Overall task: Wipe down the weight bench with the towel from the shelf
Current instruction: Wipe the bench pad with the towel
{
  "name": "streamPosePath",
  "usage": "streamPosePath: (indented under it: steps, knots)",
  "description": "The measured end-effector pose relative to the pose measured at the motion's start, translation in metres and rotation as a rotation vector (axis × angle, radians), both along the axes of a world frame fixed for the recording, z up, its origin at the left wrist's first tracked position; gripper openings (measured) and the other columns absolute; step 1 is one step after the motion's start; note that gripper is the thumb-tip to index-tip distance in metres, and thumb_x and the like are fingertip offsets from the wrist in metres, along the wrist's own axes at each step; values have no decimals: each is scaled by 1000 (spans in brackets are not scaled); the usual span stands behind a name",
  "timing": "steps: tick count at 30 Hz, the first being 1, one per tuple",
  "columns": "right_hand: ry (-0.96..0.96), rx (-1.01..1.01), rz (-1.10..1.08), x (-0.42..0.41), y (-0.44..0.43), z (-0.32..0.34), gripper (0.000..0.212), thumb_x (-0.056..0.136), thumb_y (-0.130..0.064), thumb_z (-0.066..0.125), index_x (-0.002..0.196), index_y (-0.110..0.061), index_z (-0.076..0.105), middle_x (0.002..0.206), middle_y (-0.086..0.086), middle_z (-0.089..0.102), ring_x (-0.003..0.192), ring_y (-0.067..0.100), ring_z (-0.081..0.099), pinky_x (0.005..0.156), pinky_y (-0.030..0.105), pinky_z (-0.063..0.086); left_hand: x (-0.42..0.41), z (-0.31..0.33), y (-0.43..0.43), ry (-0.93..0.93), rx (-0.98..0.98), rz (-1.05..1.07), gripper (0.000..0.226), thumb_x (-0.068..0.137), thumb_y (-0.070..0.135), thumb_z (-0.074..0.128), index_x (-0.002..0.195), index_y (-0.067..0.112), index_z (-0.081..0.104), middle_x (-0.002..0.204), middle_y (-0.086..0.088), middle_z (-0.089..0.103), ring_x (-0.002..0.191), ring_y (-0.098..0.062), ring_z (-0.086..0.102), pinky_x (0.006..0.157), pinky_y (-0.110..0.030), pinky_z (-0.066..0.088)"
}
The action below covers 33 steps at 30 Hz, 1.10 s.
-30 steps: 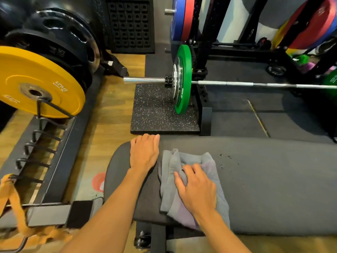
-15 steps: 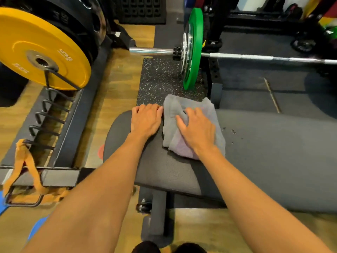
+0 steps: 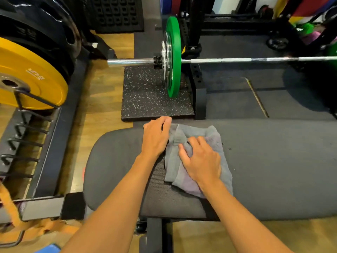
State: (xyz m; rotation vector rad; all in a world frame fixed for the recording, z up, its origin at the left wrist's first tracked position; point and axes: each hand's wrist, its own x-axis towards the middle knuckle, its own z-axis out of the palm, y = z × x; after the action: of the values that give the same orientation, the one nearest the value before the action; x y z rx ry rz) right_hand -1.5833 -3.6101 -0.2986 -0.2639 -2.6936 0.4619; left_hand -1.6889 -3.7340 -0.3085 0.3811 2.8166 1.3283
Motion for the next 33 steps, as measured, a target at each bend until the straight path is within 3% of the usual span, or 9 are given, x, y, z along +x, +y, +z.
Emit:
streamPosePath:
  steps: [4, 7, 11, 16, 20, 24, 26, 29, 33]
  knots:
    - [-55, -23, 23, -86, 14, 5, 30, 91, -44, 51, 94, -16, 62, 93, 6, 63, 81, 30, 63, 54, 37, 41, -3, -3, 3, -42, 26, 41, 49, 100, 43, 32, 140, 17, 44, 132, -7, 60, 121, -25, 51, 102, -38, 31]
    - [-120, 13, 59, -107, 19, 6, 37, 95, -46, 45, 110, -16, 60, 106, 9, 62, 94, 31, 60, 64, 39, 40, -1, 2, 1, -32, -39, -4, 46, 102, 39, 33, 138, 11, 44, 128, -15, 61, 118, -33, 52, 99, -40, 31]
    - [-124, -2, 66, -52, 18, 8, 38, 94, -49, 46, 114, -19, 59, 109, 9, 61, 94, 31, 60, 62, 36, 37, 5, 7, 2, -89, -112, -14, 50, 101, 44, 29, 140, 14, 40, 128, -13, 61, 119, -35, 53, 102, -44, 31]
    - [-112, 16, 83, 62, 30, 15, 29, 91, -48, 52, 99, -21, 60, 96, 1, 60, 81, 25, 59, 50, 28, 27, 25, 15, 21, -6, -281, -52, 56, 100, 47, 30, 144, 14, 41, 133, -12, 58, 127, -33, 47, 112, -53, 22]
    - [-65, 24, 90, 104, 38, 17, 28, 90, -47, 52, 87, -20, 59, 81, -2, 55, 63, 18, 52, 41, 20, 19, 28, 22, 41, -15, -195, -125, 51, 101, 45, 33, 138, 14, 48, 131, -9, 60, 124, -30, 50, 112, -48, 24]
    - [-50, -29, 31, 52, 49, 8, 29, 90, -46, 53, 88, -18, 61, 86, 1, 61, 65, 25, 57, 48, 27, 32, 23, 17, 59, -62, 85, -79, 43, 99, 42, 40, 124, 14, 60, 116, -2, 67, 108, -18, 59, 101, -40, 40]
    - [-38, -32, 11, -2, 60, 3, 29, 90, -46, 51, 90, -19, 61, 90, 3, 63, 71, 28, 59, 51, 30, 32, 17, 6, 62, -68, 178, 5, 45, 98, 45, 39, 128, 16, 57, 122, 0, 65, 110, -13, 58, 98, -29, 41]
    - [-42, -8, 73, -87, 75, -2, 34, 91, -47, 47, 100, -18, 63, 100, 7, 65, 86, 30, 61, 59, 36, 37, 9, -10, 61, -1, 215, 78, 51, 97, 44, 42, 138, 15, 47, 139, -1, 54, 122, -11, 51, 97, -15, 35]
    - [-106, 59, 152, -115, 80, -1, 41, 93, -50, 42, 110, -17, 59, 105, 10, 61, 93, 32, 59, 63, 38, 36, 9, -11, 63, 36, 75, 113, 49, 99, 39, 42, 139, 11, 47, 140, -5, 55, 125, -18, 53, 99, -21, 36]
